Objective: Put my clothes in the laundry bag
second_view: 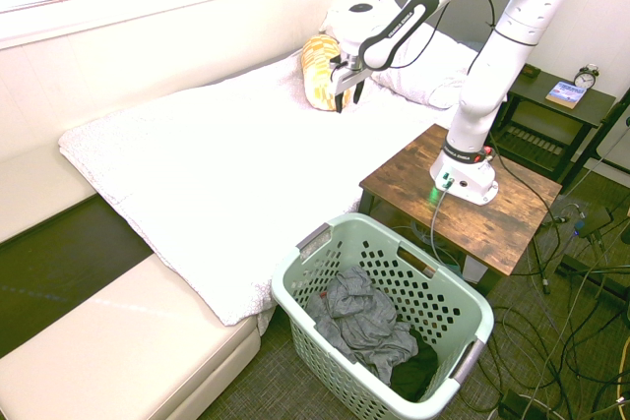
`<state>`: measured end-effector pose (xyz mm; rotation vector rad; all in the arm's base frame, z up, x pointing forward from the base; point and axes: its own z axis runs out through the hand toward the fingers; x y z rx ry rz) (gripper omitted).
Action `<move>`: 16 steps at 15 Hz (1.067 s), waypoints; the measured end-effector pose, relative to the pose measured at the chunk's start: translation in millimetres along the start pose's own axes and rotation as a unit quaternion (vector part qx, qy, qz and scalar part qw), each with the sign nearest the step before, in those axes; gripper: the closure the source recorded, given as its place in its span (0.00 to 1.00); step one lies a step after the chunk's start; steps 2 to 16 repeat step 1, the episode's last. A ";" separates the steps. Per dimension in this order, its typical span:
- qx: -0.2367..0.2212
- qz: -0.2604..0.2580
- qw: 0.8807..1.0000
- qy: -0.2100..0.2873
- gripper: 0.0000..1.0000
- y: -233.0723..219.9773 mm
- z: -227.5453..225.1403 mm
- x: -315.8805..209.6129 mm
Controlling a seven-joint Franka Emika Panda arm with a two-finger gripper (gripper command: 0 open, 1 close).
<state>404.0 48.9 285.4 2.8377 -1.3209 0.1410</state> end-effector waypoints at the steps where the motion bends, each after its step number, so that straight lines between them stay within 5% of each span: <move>1: 0.006 0.015 1.000 -0.005 0.00 14.9 1.9 22.8; 16: 0.006 0.015 1.000 -0.005 0.00 14.9 1.9 22.8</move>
